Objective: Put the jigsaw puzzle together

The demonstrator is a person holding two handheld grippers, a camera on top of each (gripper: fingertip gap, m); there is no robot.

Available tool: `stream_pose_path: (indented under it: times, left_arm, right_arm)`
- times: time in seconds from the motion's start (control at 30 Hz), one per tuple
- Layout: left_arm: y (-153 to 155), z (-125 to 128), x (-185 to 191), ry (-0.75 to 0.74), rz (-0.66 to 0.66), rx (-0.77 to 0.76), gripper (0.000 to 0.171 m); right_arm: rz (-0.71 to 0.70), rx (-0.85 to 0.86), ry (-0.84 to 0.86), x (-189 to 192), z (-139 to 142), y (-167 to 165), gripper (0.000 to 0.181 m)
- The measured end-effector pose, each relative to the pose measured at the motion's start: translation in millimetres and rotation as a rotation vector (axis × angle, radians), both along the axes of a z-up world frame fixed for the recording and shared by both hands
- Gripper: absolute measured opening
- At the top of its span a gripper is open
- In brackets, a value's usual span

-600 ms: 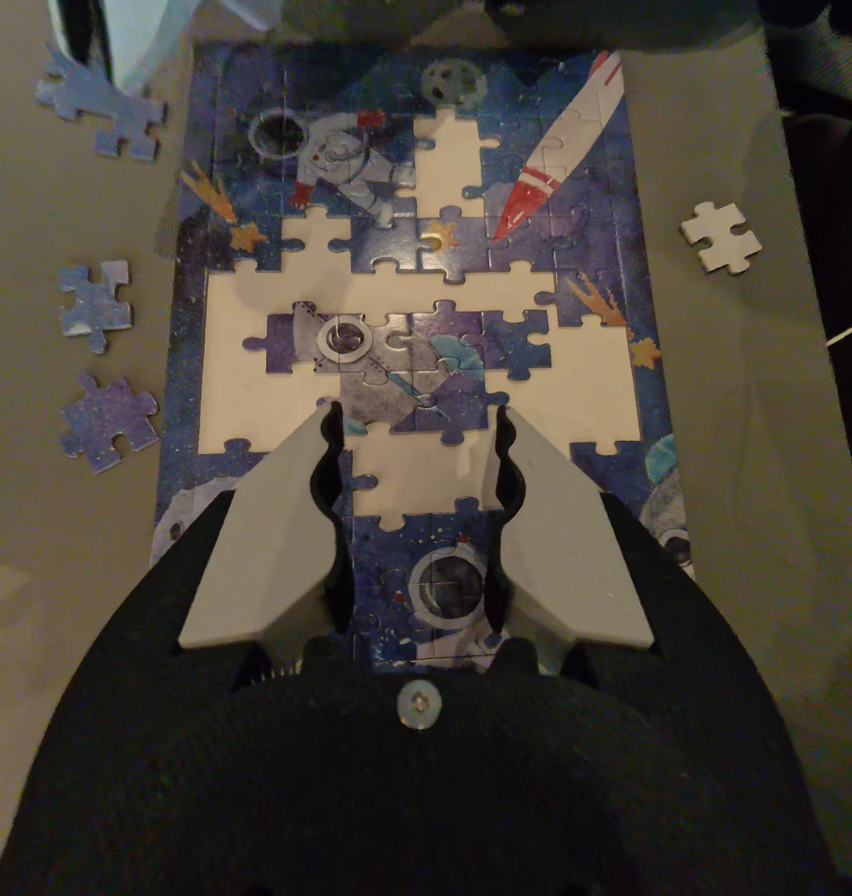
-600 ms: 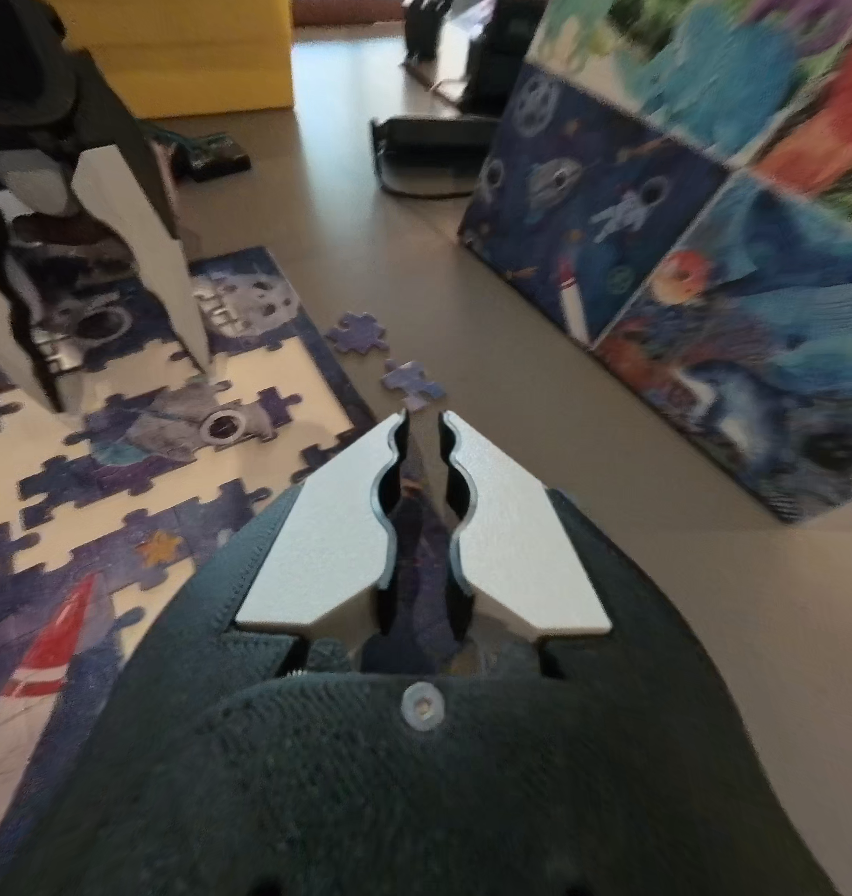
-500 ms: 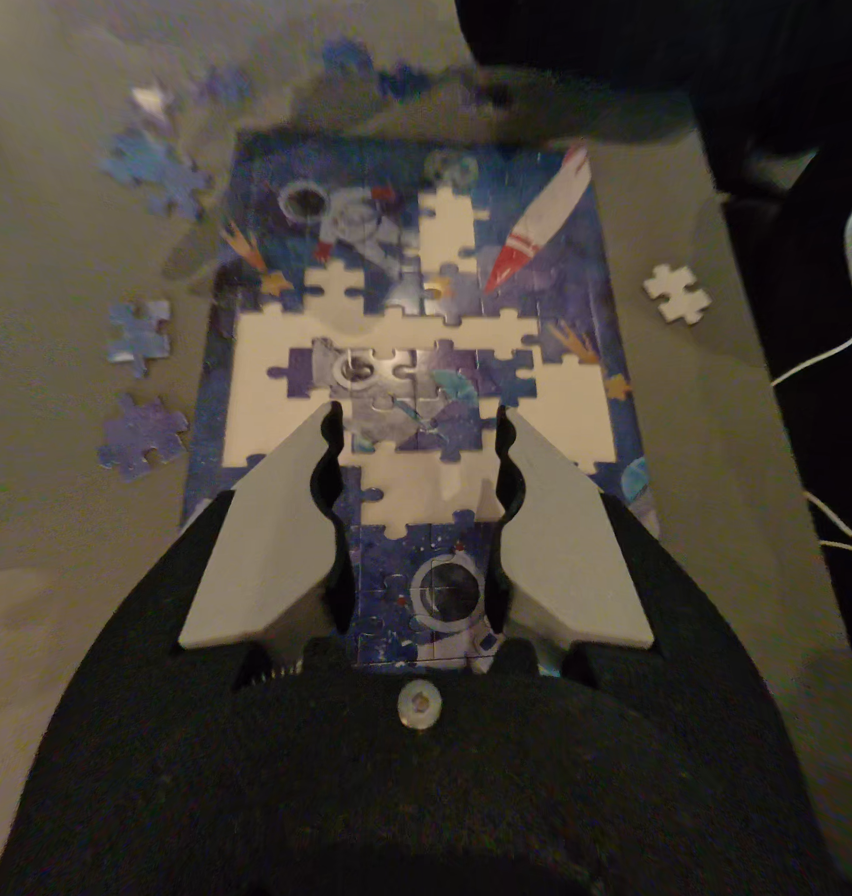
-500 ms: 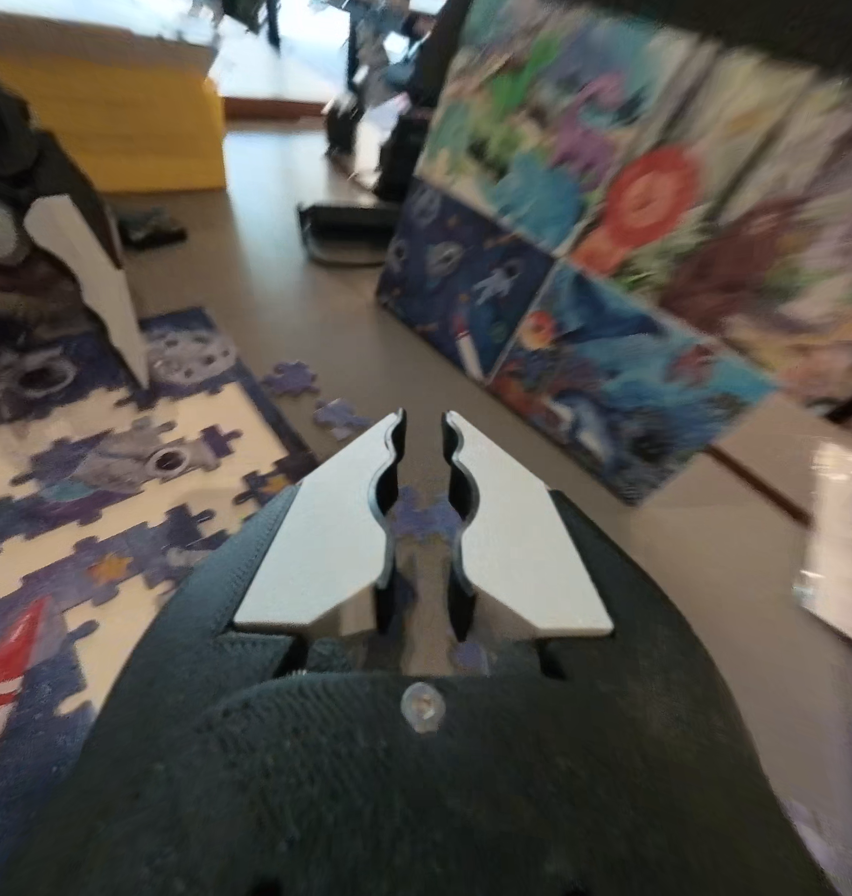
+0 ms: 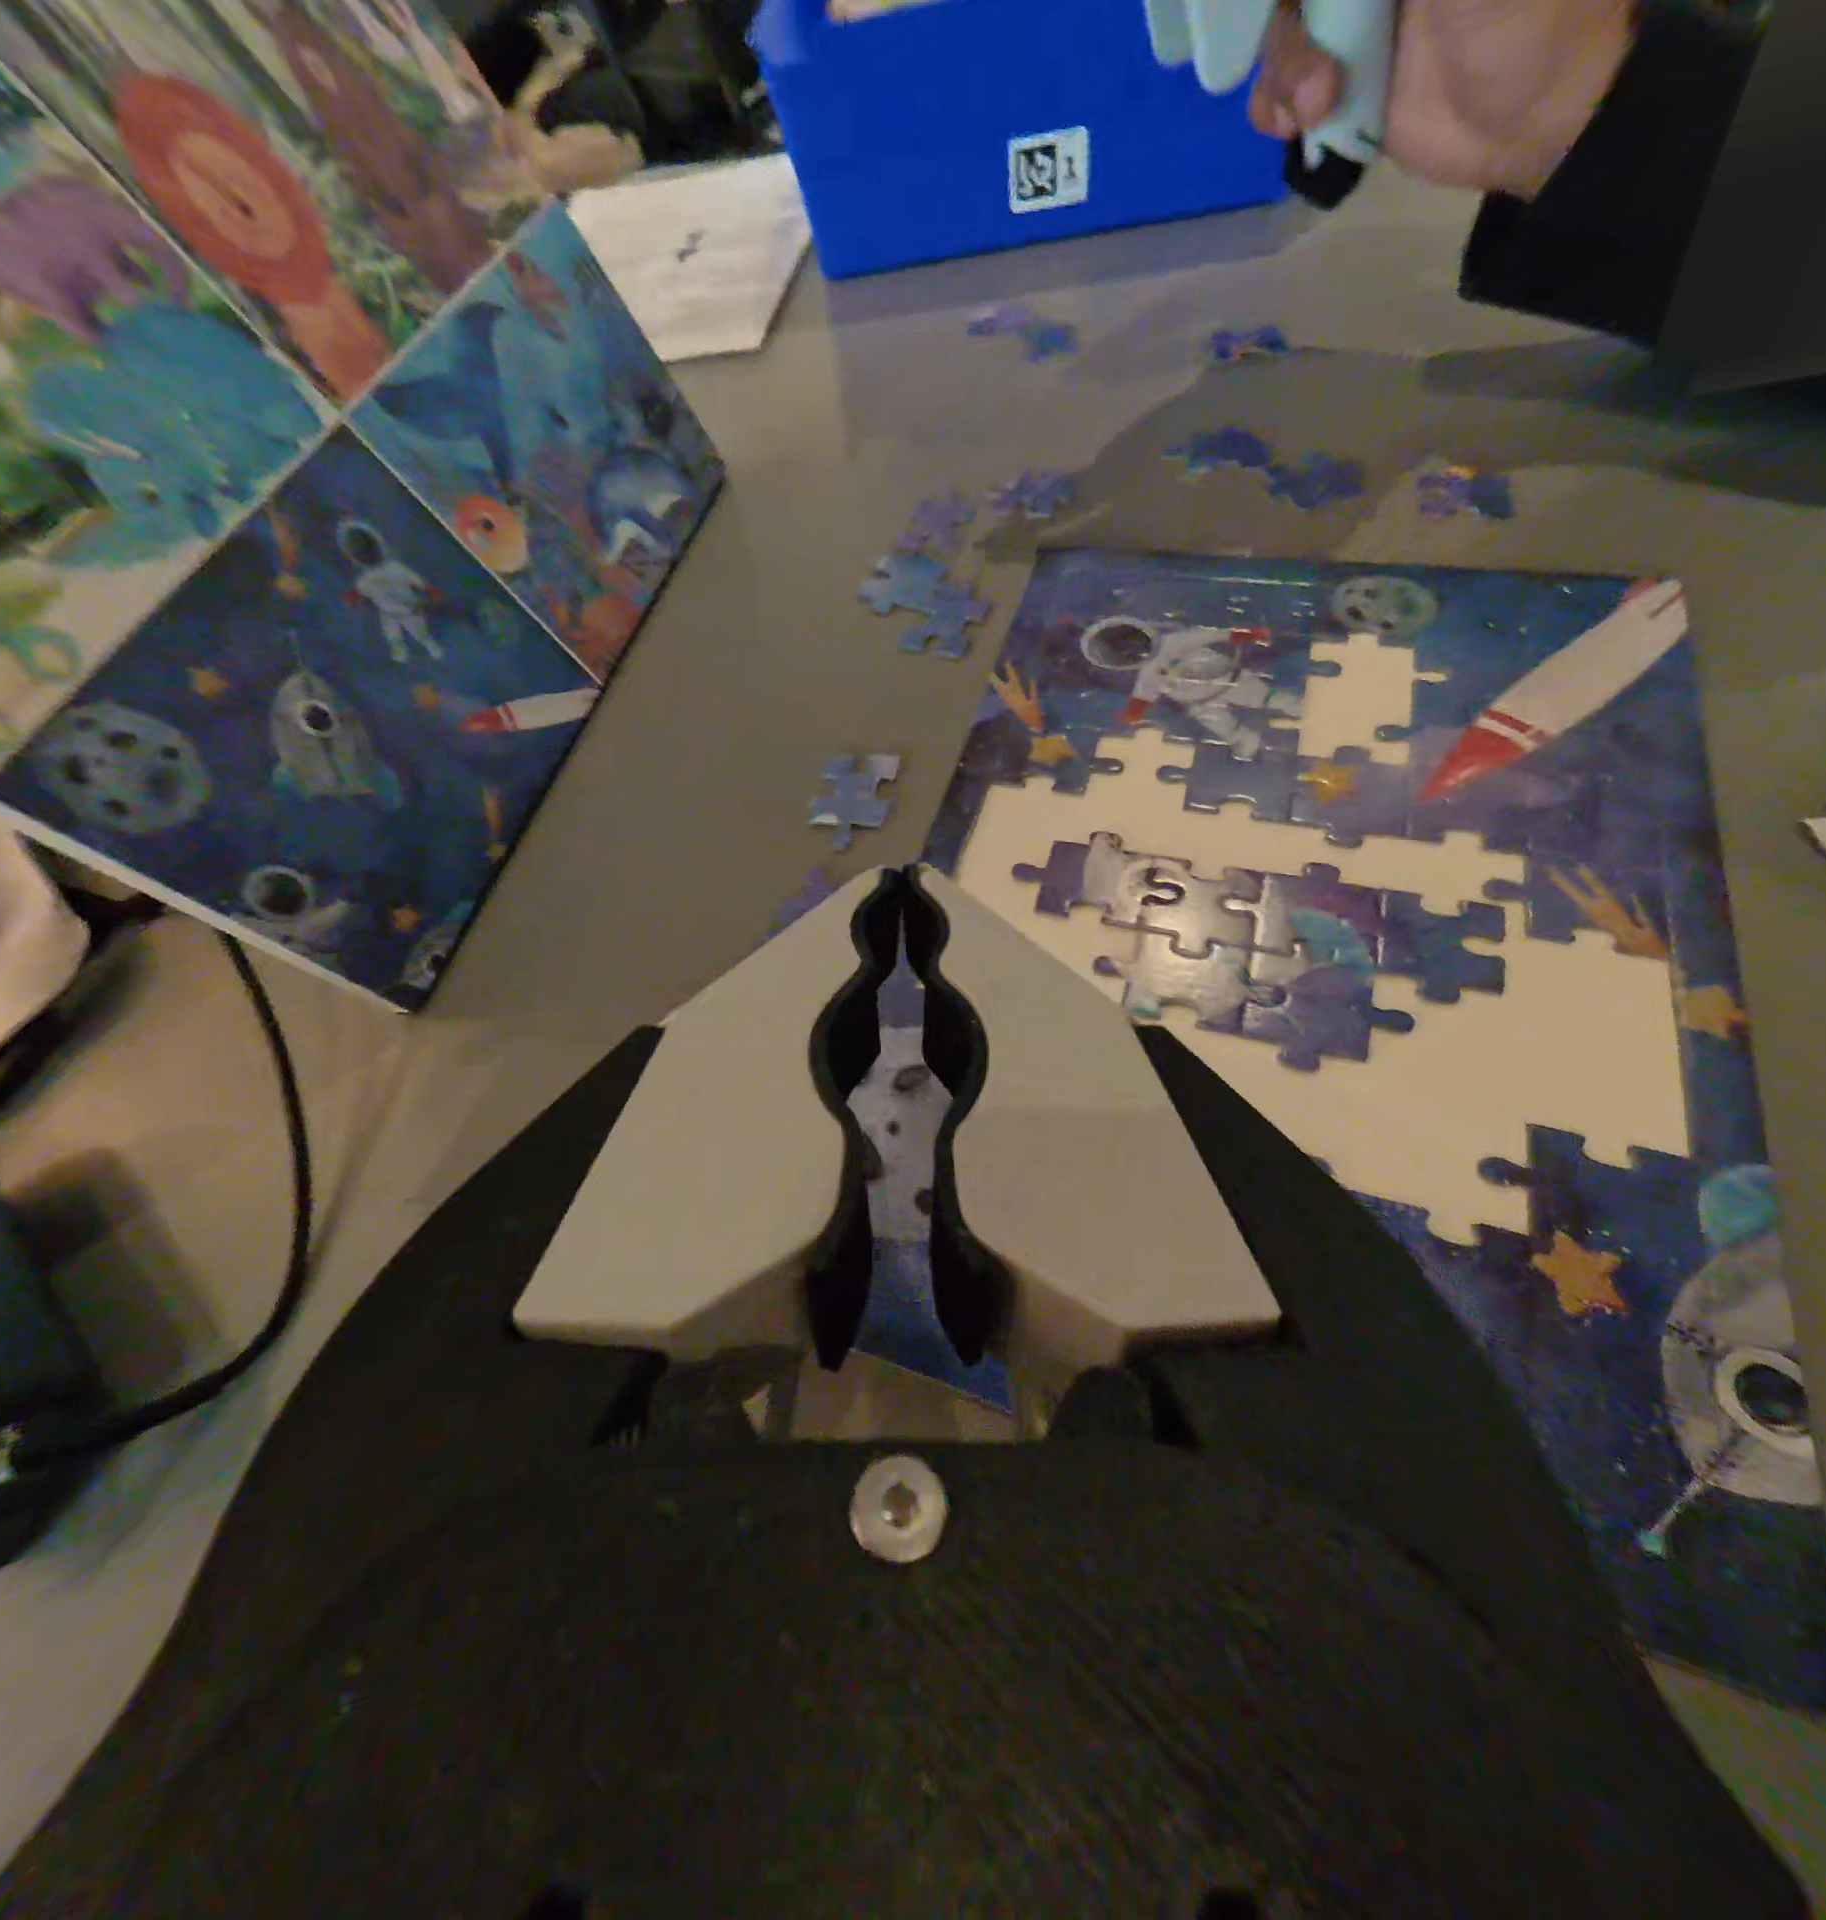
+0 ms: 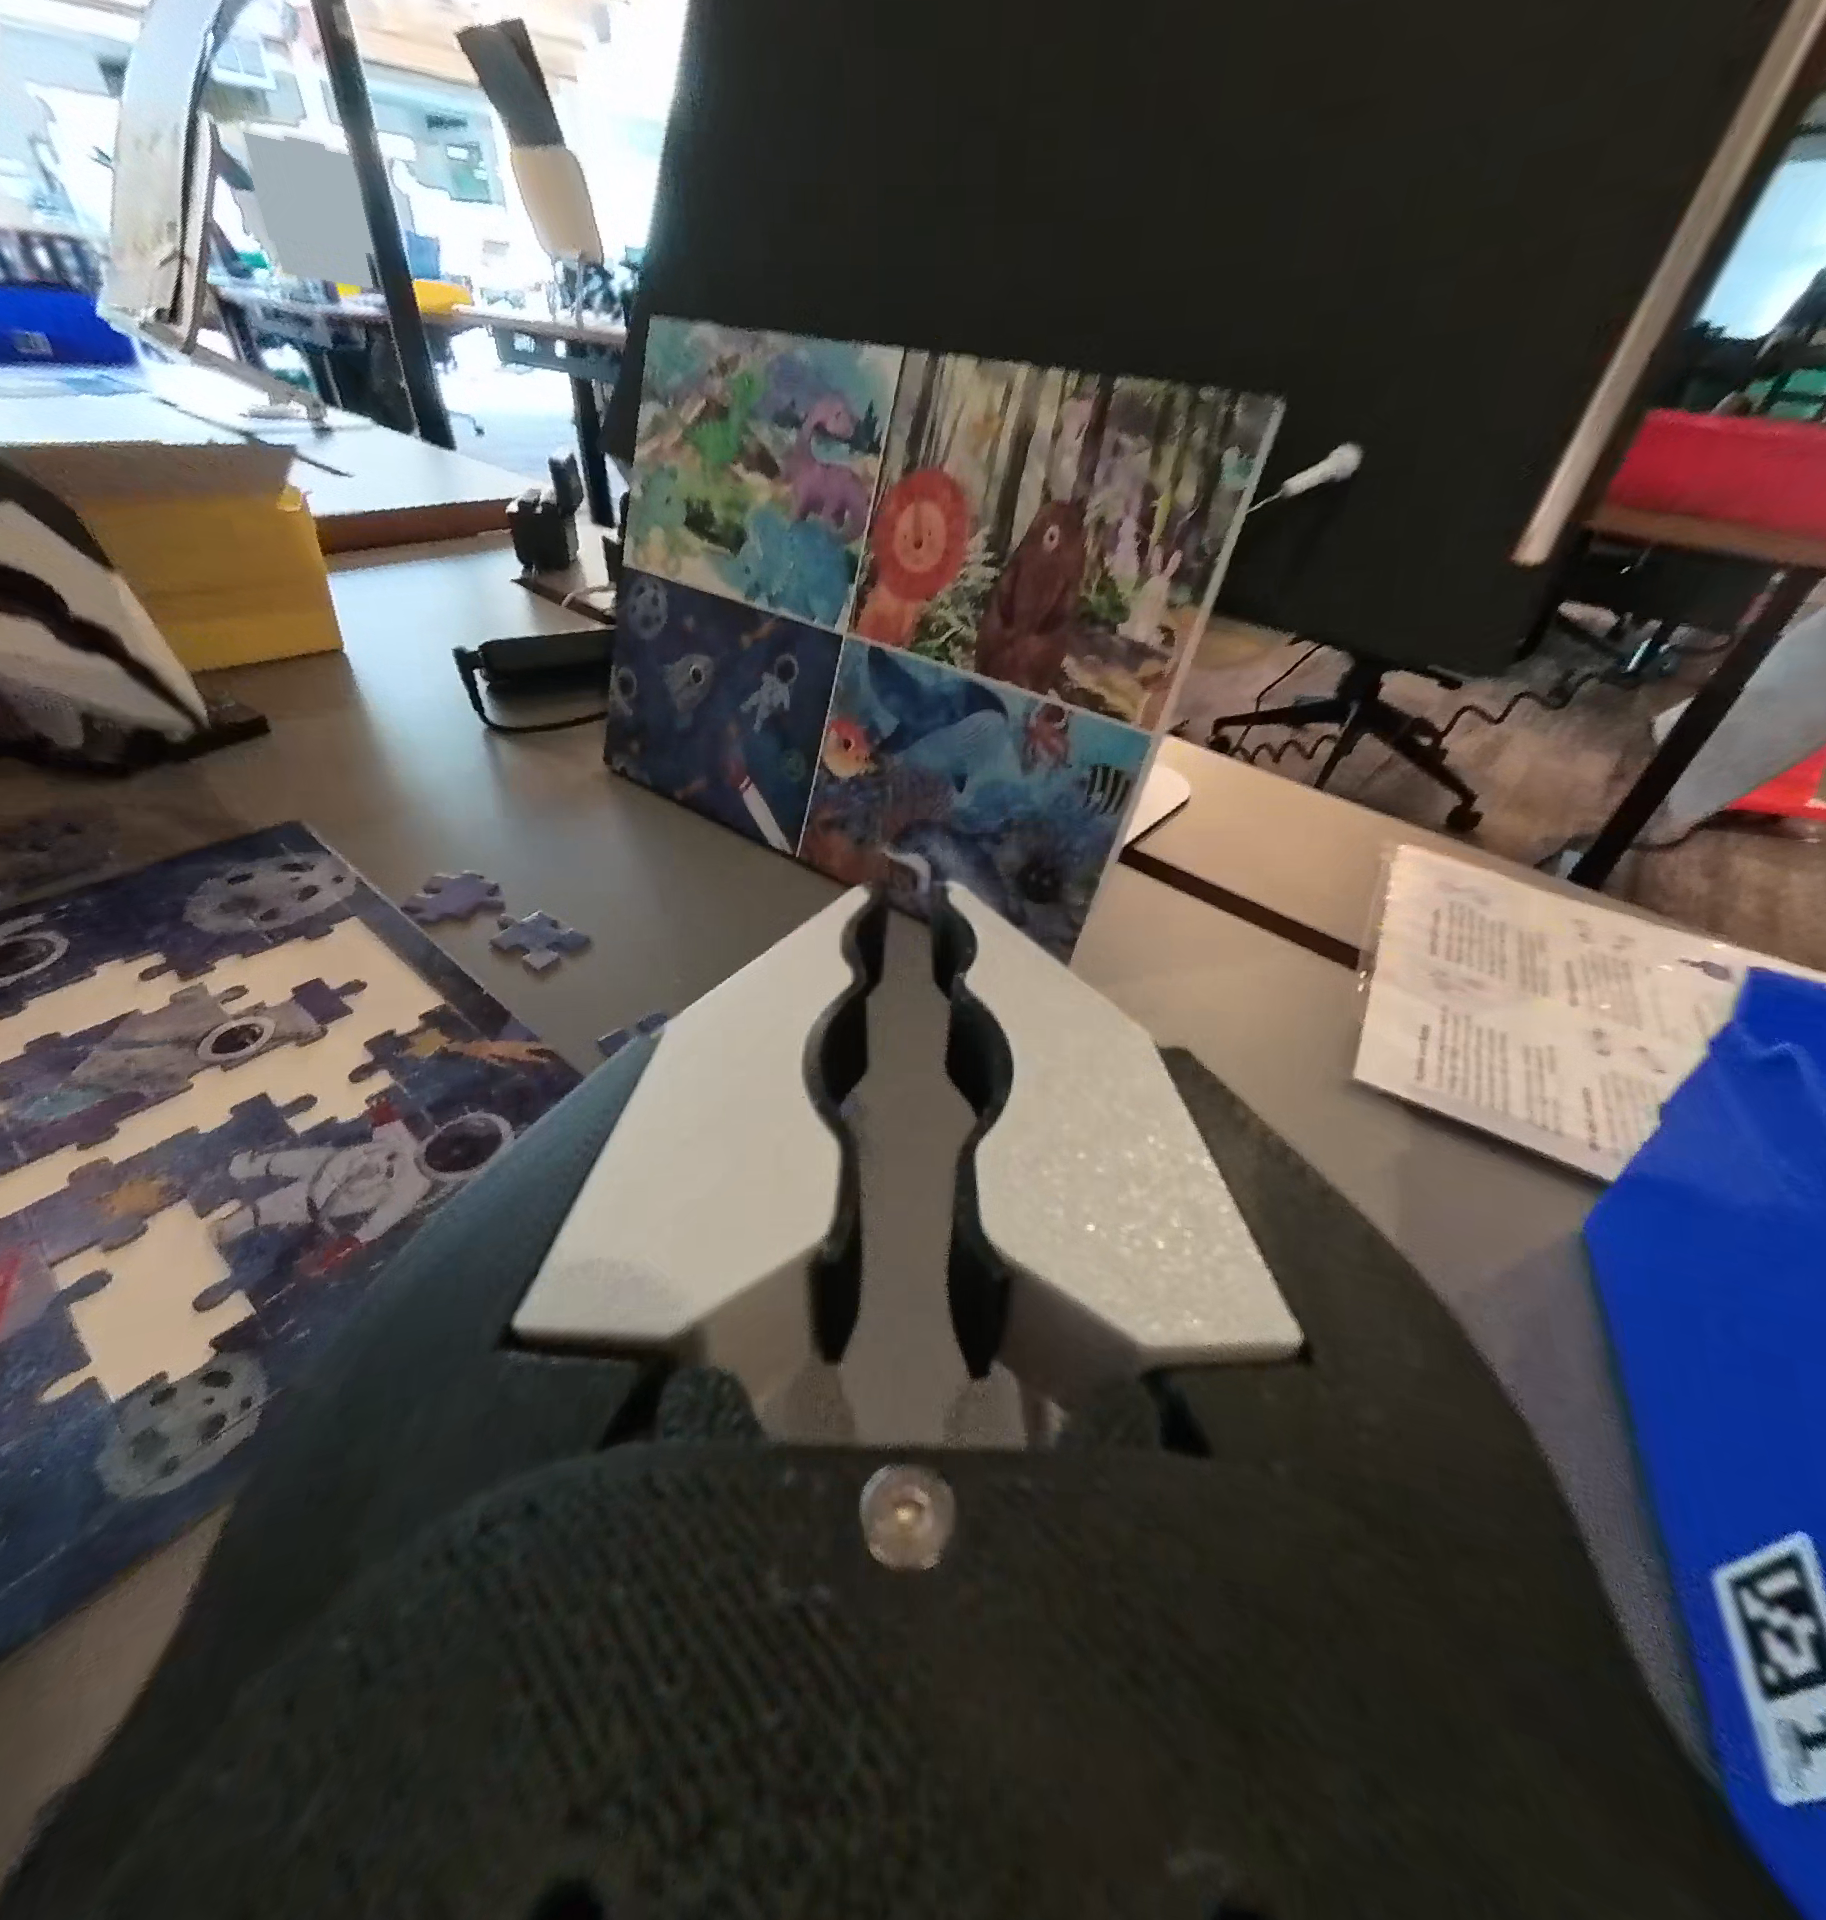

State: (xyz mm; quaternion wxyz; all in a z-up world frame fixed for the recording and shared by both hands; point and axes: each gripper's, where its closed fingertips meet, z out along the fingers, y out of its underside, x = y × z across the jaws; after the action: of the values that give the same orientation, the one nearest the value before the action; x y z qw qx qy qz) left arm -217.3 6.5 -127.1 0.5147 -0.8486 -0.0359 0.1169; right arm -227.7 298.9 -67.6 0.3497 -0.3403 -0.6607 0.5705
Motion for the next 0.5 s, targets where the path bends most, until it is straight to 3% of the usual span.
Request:
stream_pose_path:
  times: [0.13, 0.33, 0.5]
  left_arm:
    - [-5, 5, -9, 0.014, 0.052, 0.021, 0.000]
    - [-7, 3, -14, 0.006, 0.078, 0.017, 0.000]
    - [-4, -5, -13, 0.018, 0.076, -0.025, 0.000]
  right_arm:
    - [0.014, 0.064, -0.123, -8, -30, -9, 0.017]
    - [0.112, 0.125, -0.488, -3, -95, -30, 0.042]
    - [0.125, 0.256, -0.557, -3, -126, -43, 0.048]
